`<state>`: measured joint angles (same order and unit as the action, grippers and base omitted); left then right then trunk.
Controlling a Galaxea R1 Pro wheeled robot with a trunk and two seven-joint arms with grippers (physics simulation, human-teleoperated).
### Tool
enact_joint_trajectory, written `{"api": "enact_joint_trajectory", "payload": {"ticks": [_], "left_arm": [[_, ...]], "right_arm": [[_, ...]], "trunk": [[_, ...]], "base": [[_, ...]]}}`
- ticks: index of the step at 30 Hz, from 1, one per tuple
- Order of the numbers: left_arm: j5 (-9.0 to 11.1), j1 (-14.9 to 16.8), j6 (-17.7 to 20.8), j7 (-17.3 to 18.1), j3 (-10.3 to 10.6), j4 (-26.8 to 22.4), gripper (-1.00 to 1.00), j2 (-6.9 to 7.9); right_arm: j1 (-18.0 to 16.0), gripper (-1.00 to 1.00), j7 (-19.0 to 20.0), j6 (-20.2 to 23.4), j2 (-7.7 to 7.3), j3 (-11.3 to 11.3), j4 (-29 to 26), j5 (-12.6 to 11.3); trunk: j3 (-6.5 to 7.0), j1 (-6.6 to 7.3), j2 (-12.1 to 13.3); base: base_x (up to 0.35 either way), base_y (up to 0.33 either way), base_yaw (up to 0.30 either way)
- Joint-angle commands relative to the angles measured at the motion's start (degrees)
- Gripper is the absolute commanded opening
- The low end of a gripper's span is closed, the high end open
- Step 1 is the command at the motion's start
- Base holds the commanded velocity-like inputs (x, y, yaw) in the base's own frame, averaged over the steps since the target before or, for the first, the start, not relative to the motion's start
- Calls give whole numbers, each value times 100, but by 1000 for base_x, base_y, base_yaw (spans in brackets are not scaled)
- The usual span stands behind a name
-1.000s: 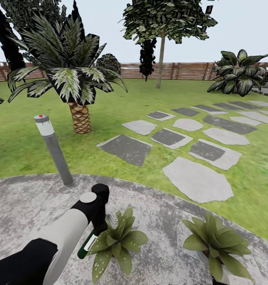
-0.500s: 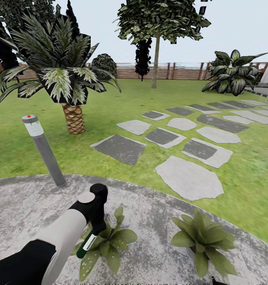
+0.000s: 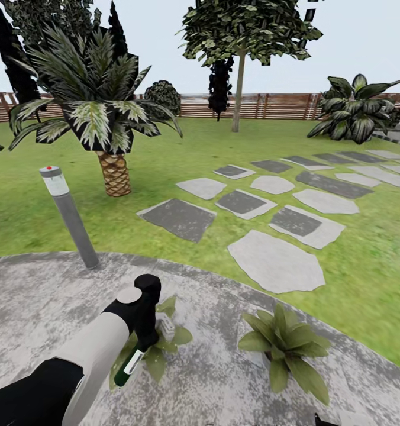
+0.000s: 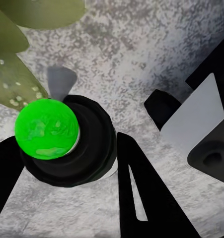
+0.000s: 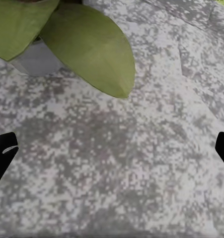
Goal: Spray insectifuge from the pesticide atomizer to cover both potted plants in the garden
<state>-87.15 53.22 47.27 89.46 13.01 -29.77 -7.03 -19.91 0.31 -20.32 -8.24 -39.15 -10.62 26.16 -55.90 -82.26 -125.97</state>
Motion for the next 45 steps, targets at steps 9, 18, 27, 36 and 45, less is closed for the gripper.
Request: {"api": "enact_joint_trajectory", "payload": {"ticks": [9,18,27,36,45], "left_arm": [[-74,-125,166,54,15,68,-100,77],[-38,-309,351,54,-6,-1,-100,76],[-22,-312,436,54,-7,-12,-100,68],[-13,-314,466,54,7,-54,-100,76],[-20,-312,476,54,9,-55,-100,101]], "right_arm": [[-4,100,4,-25,-10,-54,7,55],[-4,100,4,-25,-11,-53,7,55],[-4,100,4,-25,-25,-57,7,55],[-4,100,4,-25,-29,-57,7,55],[-4,100,4,-25,-29,-57,7,55]], "trunk": [[-5,3,-3],[-5,3,-3],[-5,3,-3],[-5,3,-3],[-5,3,-3]], "base": [[-60,-47,106],[71,-50,19],[110,-91,140],[-198,-55,4],[-323,54,0]]}}
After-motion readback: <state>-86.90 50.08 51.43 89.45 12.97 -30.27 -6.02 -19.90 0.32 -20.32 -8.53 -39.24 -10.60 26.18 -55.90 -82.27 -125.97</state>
